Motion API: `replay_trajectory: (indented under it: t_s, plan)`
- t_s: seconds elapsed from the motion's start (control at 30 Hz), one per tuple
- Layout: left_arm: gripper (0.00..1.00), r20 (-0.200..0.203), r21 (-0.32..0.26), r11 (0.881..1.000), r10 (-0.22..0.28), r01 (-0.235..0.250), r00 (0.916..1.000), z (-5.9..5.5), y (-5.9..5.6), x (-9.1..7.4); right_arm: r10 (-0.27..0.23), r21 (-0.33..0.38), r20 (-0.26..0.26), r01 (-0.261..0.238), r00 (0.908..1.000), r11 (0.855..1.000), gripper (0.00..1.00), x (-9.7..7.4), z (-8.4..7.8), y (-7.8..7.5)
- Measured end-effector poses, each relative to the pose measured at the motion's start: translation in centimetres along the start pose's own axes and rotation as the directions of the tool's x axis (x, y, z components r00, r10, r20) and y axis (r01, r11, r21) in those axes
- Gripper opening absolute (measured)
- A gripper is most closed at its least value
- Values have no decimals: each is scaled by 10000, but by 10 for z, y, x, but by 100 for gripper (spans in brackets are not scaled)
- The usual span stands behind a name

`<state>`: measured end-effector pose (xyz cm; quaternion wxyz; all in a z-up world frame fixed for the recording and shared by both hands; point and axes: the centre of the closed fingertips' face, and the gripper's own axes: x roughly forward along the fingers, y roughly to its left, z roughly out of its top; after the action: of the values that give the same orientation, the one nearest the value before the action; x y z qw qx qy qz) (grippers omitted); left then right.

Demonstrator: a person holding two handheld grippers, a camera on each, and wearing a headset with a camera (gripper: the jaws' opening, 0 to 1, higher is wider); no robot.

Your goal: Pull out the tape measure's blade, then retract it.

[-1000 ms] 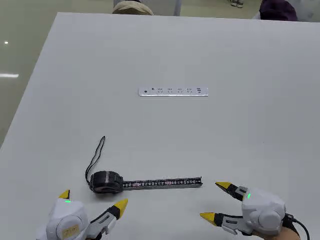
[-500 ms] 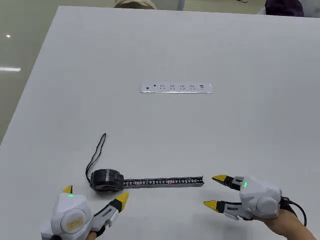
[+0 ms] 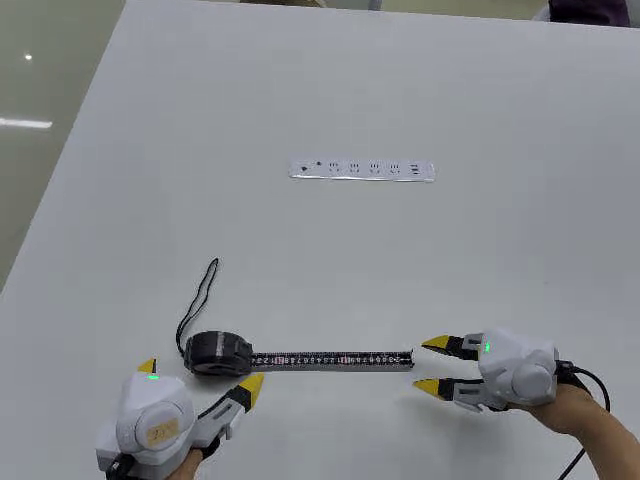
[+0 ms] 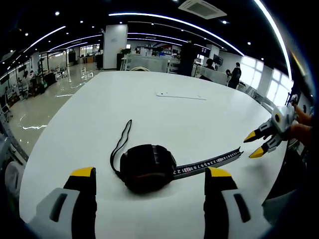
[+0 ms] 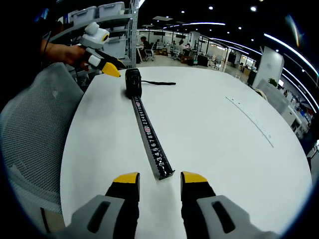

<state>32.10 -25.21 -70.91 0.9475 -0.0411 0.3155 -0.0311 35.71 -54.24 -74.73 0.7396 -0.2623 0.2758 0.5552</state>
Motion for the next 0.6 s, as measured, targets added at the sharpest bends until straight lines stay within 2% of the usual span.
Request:
replay_trajectory:
  t_s: [0.2, 0.6]
  plan:
    - [87, -34, 40, 10000, -20, 20, 10000, 2, -3, 5, 465, -143, -151, -468, 9988, 9988, 30, 7, -1, -3]
    - [84, -97, -40, 9999, 118, -118, 9999, 0, -1, 10, 1189, -379, -384, -1203, 9922, 9920, 24, 23, -10, -4]
